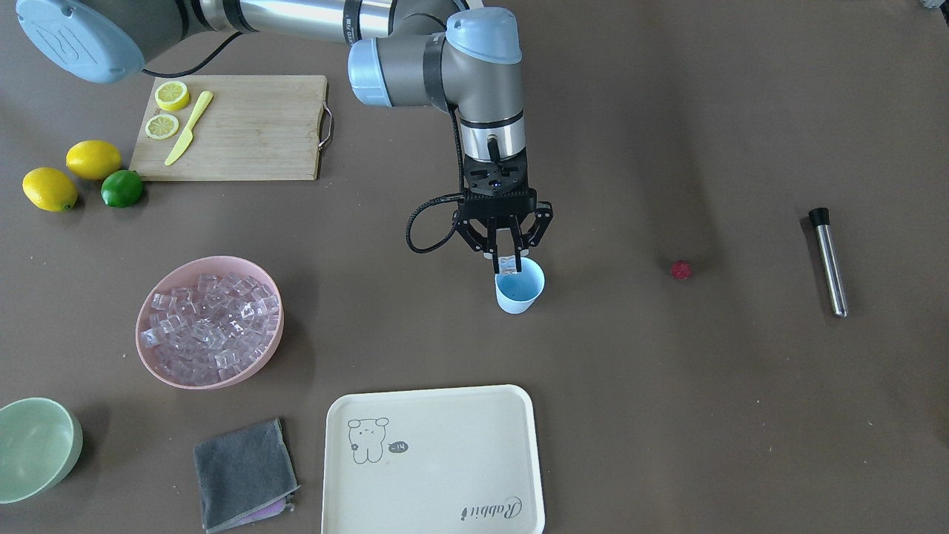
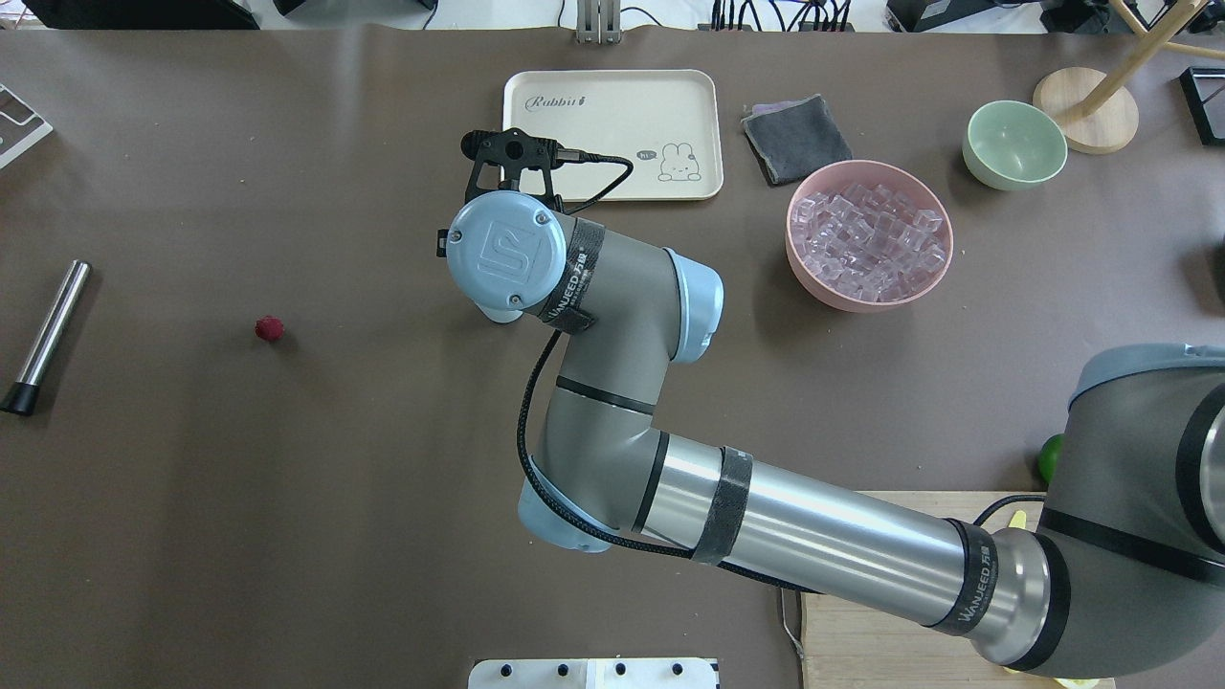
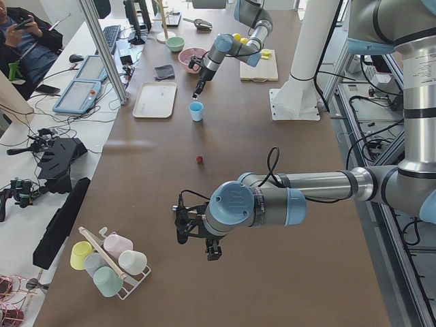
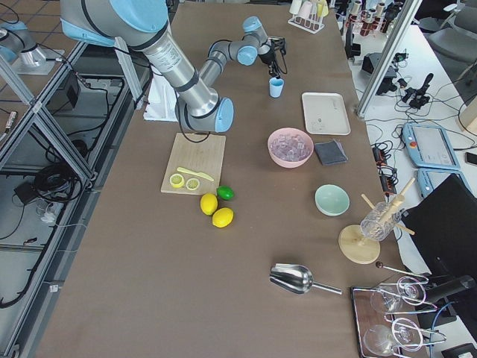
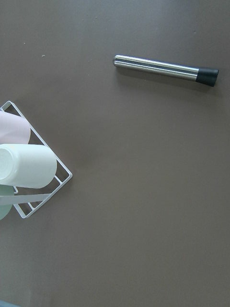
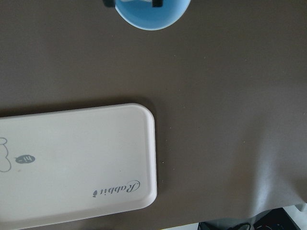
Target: Mash ice and strawberries in cup
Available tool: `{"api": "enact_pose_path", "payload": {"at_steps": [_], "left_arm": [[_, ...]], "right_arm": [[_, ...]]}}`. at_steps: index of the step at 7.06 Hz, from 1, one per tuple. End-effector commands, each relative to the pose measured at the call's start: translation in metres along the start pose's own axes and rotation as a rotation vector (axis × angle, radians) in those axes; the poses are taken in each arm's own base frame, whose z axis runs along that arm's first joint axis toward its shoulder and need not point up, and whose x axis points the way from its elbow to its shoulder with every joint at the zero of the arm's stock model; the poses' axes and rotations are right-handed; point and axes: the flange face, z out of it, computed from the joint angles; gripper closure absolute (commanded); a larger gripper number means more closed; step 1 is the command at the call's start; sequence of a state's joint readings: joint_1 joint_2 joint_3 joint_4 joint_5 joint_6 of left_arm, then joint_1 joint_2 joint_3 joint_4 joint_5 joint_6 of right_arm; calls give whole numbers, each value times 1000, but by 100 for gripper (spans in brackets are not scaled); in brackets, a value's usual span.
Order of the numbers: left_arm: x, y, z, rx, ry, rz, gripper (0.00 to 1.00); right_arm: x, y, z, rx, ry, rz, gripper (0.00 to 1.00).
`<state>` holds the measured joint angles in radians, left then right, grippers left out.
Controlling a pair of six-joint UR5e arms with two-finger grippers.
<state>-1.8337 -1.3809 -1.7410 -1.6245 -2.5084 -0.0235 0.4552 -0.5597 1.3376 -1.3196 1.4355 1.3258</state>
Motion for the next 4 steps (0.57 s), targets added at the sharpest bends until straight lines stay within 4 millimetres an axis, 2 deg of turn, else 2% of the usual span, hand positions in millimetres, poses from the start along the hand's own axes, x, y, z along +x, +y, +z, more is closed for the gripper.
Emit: {"api": "enact_pose_path", "payload": {"at_steps": [1,2,3,4], "left_arm": [[1,0,-3,7,1,1,1],[-3,1,-7,15,1,-9,1],[-3,1,-7,15,1,-9,1],[-5,1,-5,12,1,-14,1]], "right_arm": [[-8,-3,-2,40,-43,4,80],[-4,3,8,36,-37,1,78],[-5,6,9,36,-34,-5,56],[-2,5,11,42,-29,-7,8]]}}
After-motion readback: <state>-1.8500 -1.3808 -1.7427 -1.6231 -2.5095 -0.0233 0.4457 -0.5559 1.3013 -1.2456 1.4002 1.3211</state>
